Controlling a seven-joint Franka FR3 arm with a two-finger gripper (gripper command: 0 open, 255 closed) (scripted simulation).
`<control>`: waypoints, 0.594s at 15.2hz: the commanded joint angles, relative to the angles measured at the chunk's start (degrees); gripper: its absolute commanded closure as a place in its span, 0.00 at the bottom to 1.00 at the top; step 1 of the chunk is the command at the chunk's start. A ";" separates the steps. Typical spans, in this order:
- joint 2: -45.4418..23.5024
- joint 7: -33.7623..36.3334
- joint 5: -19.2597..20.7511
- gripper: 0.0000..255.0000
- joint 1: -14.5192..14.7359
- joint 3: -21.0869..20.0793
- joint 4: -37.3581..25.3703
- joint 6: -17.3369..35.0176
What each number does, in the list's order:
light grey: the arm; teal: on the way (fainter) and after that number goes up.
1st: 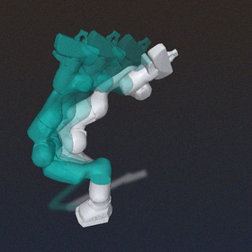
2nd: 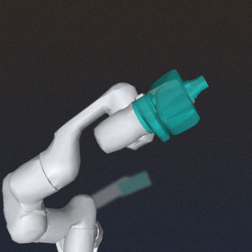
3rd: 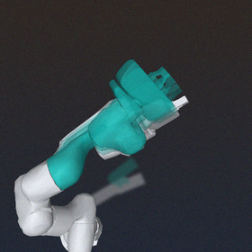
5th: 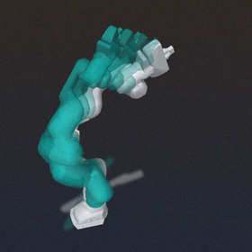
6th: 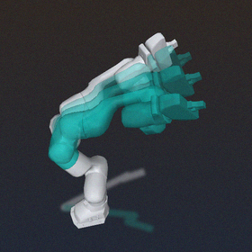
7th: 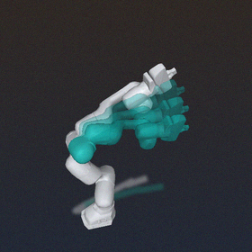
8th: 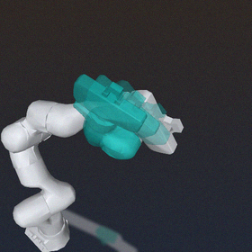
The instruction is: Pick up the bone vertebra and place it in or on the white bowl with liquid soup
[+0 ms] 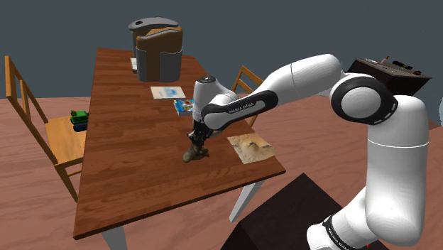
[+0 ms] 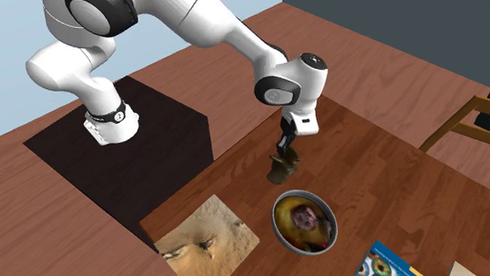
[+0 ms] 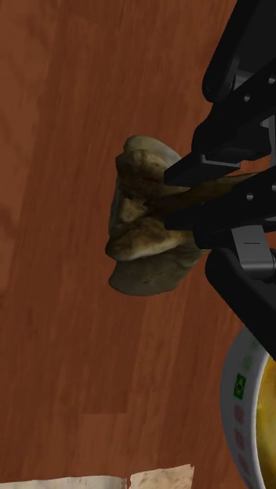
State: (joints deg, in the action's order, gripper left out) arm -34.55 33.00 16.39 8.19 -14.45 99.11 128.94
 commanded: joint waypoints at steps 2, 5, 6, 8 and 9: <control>1.44 -0.43 -0.53 1.00 -0.22 -0.35 -0.24 -1.61; 2.83 -0.84 -1.05 1.00 -0.43 -0.68 -0.51 -3.23; 3.28 -0.98 -1.22 1.00 -0.49 -0.78 -0.63 -3.77; 4.15 -1.25 -1.56 1.00 -0.61 -0.98 -0.90 -4.88; 4.57 -1.39 -1.72 1.00 -0.66 -1.07 -1.06 -5.45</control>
State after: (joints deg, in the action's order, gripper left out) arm -30.49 31.81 14.87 7.64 -15.41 98.22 124.14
